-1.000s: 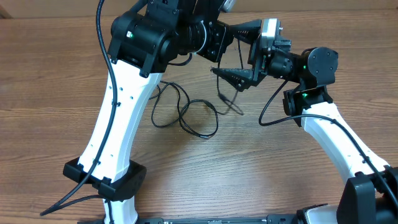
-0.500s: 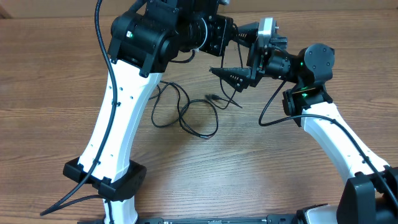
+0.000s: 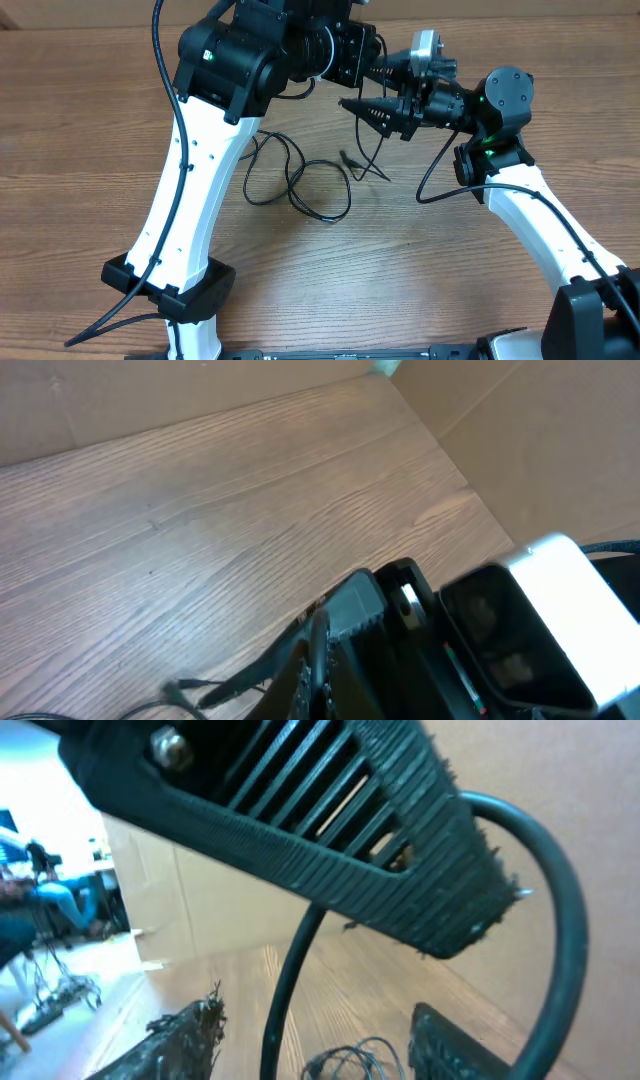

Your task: Untangle cables

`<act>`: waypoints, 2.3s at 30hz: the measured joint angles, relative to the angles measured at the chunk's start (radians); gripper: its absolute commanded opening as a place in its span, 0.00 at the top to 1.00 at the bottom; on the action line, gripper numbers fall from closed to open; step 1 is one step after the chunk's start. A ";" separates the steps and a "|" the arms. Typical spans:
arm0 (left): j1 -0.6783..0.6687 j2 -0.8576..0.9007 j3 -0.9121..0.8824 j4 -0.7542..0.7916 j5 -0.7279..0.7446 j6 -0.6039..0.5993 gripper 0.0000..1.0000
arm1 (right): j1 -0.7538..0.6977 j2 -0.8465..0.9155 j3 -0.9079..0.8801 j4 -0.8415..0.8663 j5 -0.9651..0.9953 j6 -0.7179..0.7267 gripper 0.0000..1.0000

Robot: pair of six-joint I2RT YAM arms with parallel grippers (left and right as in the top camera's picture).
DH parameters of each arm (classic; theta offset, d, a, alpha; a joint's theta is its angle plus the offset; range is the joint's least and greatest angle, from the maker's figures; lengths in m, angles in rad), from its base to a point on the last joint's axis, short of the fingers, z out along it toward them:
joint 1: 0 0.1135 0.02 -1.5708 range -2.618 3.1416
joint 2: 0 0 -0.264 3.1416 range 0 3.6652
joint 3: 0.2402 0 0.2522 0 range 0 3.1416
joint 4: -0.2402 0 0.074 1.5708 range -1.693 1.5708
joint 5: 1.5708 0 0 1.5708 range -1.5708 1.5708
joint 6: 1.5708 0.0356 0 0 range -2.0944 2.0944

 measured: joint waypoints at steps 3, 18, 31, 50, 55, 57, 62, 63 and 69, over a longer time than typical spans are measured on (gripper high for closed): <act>0.000 0.000 0.000 0.000 0.000 0.000 0.96 | 0.000 0.000 0.000 0.000 0.000 0.000 0.43; 0.000 0.000 0.000 -0.001 -0.088 -0.185 0.96 | 0.004 0.000 0.000 0.000 0.002 -0.003 0.22; 0.000 0.000 0.000 -0.016 -0.137 -0.322 0.96 | 0.004 0.000 0.000 -0.076 0.050 -0.046 0.20; 0.000 0.000 0.000 -0.023 -0.182 -0.427 0.96 | 0.005 0.000 0.000 -0.080 0.074 -0.080 0.35; 0.000 0.000 0.000 -0.005 -0.185 -0.444 0.96 | 0.005 0.000 0.000 -0.109 0.076 -0.107 0.52; 0.000 0.000 0.000 0.003 -0.185 -0.444 0.96 | 0.005 0.000 0.000 -0.127 0.076 -0.122 0.53; 0.000 0.000 0.000 0.008 -0.185 -0.457 0.96 | 0.005 0.000 0.000 -0.132 0.076 -0.145 0.59; 0.000 0.000 0.000 0.008 -0.185 -0.462 0.96 | 0.005 0.000 0.000 -0.132 0.076 -0.149 0.64; 0.000 0.000 0.000 0.008 -0.185 -0.468 0.96 | 0.005 0.000 0.000 -0.134 0.076 -0.158 0.76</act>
